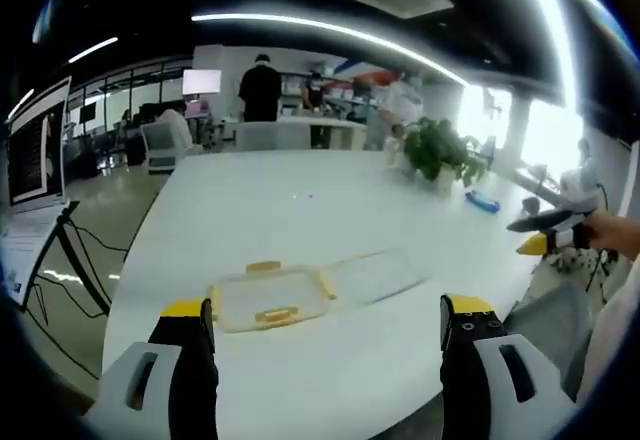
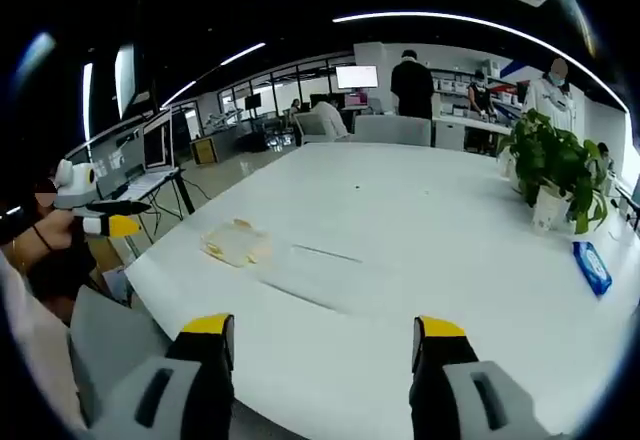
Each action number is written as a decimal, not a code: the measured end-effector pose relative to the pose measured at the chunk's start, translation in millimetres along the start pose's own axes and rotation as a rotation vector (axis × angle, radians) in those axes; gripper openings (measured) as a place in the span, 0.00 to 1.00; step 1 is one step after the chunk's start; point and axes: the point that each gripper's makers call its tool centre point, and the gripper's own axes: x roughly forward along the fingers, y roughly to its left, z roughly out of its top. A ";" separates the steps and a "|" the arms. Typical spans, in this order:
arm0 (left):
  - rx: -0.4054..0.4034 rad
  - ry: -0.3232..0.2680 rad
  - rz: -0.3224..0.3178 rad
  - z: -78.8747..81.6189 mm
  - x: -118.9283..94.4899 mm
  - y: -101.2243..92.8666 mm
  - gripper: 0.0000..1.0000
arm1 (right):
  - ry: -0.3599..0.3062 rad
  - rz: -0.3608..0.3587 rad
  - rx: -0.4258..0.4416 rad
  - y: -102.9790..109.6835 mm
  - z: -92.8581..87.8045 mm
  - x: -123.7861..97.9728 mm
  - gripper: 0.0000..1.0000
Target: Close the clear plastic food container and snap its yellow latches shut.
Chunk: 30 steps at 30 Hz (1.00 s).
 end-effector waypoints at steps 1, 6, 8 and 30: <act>-0.001 -0.001 0.001 0.2 0.1 0.2 0.92 | 0.001 0.000 0.000 0.0 -0.2 0.2 0.72; 0.004 0.000 0.002 0.7 0.6 0.2 0.92 | -0.001 0.002 0.006 -0.4 -0.6 1.2 0.72; 0.004 0.001 0.003 0.7 0.6 0.2 0.92 | 0.000 0.002 0.007 -0.4 -1.0 1.7 0.72; 0.005 0.013 0.001 -2.1 0.8 -1.9 0.92 | 0.019 0.022 0.010 3.3 -6.4 4.8 0.72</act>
